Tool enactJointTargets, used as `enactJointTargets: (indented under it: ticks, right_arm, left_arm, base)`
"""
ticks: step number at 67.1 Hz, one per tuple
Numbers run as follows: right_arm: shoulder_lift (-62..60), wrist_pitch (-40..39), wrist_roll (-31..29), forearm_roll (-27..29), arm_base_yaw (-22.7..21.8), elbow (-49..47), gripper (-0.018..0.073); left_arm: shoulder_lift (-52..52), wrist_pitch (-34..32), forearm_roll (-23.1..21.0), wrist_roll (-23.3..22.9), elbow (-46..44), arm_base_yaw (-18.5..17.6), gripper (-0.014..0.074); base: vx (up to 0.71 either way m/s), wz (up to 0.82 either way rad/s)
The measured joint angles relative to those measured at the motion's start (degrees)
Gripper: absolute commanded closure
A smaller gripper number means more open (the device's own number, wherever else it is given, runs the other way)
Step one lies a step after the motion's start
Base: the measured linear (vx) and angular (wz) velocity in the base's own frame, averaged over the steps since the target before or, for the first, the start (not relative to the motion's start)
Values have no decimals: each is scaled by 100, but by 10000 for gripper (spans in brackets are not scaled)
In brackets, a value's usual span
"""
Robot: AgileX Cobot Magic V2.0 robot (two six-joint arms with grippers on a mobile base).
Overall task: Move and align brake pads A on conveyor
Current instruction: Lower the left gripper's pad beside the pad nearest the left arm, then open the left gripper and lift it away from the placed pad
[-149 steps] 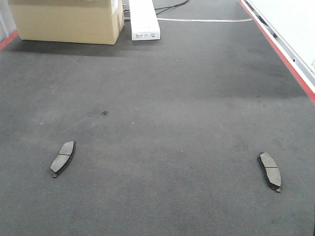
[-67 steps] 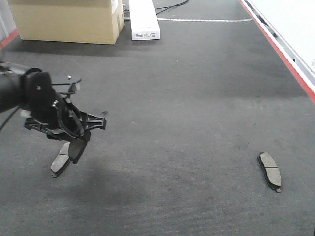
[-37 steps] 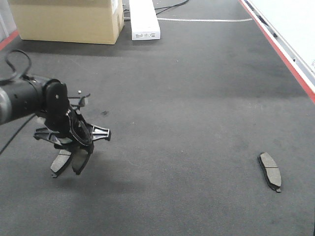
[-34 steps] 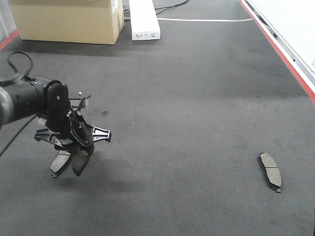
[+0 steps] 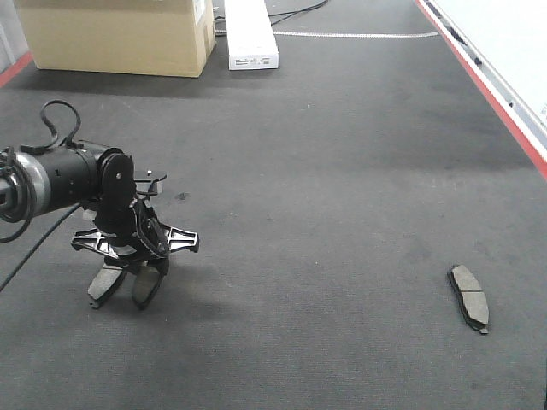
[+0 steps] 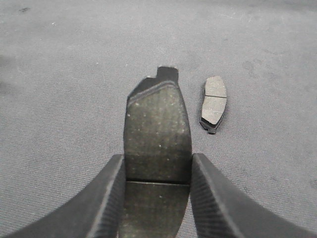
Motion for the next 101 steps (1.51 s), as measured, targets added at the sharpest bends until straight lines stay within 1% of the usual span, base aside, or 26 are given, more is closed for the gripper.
enactJointTargets:
  ticks: [10,19,25,35,41,46,51,63,70,75,83,89,93,101]
  right_arm:
    - [0,0,0,0,0,0,564]
    - [0,0,0,0,0,0,564]
    - [0,0,0,0,0,0,564]
    - [0,0,0,0,0,0,564]
    - [0,0,0,0,0,0,564]
    - [0,0,0,0,0,0,564]
    - [0,0,0,0,0,0,564]
    - [0,0,0,0,0,0,564]
    - [0,0,0,0,0,0,564]
    - [0,0,0,0,0,0,564]
    - [0,0,0,0,0,0,564]
    - [0,0,0,0,0,0,564]
    - [0,0,0,0,0,0,564]
    - [0,0,0,0,0,0,564]
  left_arm:
    - [4,0,0,0,-5,0,567]
    - [4,5,0,0,-6,0,505]
    - [4,30,0,0,-6,0,430]
    - [4,48,0,12,-52,0,251]
    - [4,48,0,19,-96,0,160]
    - [-1,37,0,25,-101,0,103]
    - [-1,42,0,25,-101,0,67]
    - [-31,48,0,195,-101,0,58]
    - [-231,-12,0,271,-101,0,58]
    - [-472,-158,105,284,-101,0,58]
    - [-953,-387,409,301,-101,0,67]
    - [-1439,-507,692,301,-101,0,97]
    - [-1714,-561,888,309,-101,0,127]
    - [-2342,-577,1257,318,-101,0,222]
  base:
    - [0,0]
    - [0,0]
    - [0,0]
    - [0,0]
    - [0,0]
    - [0,0]
    - [0,0]
    - [0,0]
    - [0,0]
    - [0,0]
    - [0,0]
    - [0,0]
    - [0,0]
    - [0,0]
